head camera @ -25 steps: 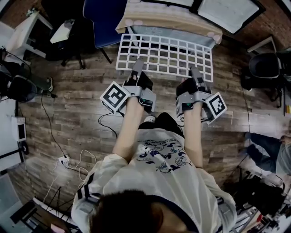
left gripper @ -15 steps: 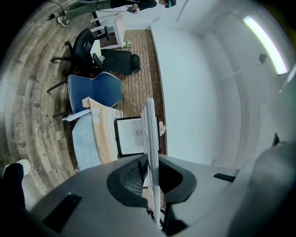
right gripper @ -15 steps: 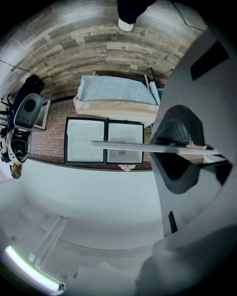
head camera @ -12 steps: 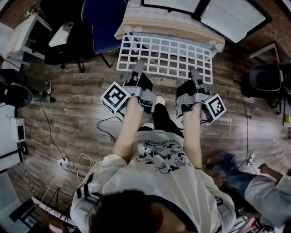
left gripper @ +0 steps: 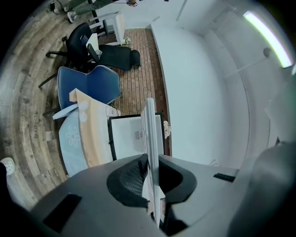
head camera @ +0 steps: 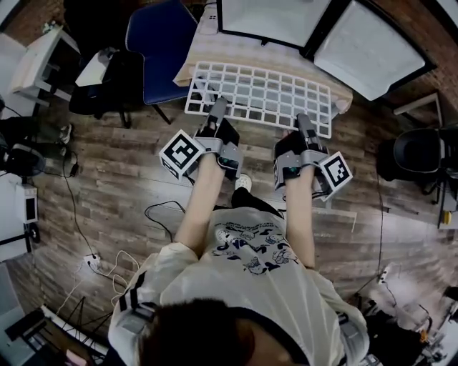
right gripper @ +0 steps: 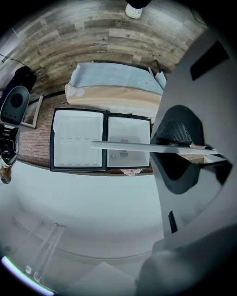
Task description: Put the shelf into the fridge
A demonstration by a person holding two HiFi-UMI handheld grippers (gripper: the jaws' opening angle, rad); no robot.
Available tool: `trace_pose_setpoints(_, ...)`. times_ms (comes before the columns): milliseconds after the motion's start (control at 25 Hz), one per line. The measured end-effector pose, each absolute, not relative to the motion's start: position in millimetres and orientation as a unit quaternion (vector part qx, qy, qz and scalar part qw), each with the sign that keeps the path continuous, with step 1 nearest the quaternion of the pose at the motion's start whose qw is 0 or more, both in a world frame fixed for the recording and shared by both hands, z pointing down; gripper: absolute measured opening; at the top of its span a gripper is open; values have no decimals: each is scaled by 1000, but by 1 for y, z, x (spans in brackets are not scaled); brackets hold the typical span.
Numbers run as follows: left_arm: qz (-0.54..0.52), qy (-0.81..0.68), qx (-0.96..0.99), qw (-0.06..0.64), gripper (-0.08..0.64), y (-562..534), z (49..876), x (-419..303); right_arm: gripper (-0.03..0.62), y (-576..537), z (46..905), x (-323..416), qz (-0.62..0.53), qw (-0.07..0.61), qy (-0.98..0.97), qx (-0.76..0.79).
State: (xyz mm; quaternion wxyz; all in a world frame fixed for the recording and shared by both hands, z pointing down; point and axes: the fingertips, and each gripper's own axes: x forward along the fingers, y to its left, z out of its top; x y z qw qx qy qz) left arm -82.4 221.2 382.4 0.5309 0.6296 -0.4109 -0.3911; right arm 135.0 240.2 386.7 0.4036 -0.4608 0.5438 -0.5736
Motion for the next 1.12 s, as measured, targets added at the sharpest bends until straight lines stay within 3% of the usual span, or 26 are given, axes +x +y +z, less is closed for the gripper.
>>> trace_pose_setpoints(1120,-386,-414,617,547,41,-9,408,-66,46,11,413,151,-592,389,533,-463)
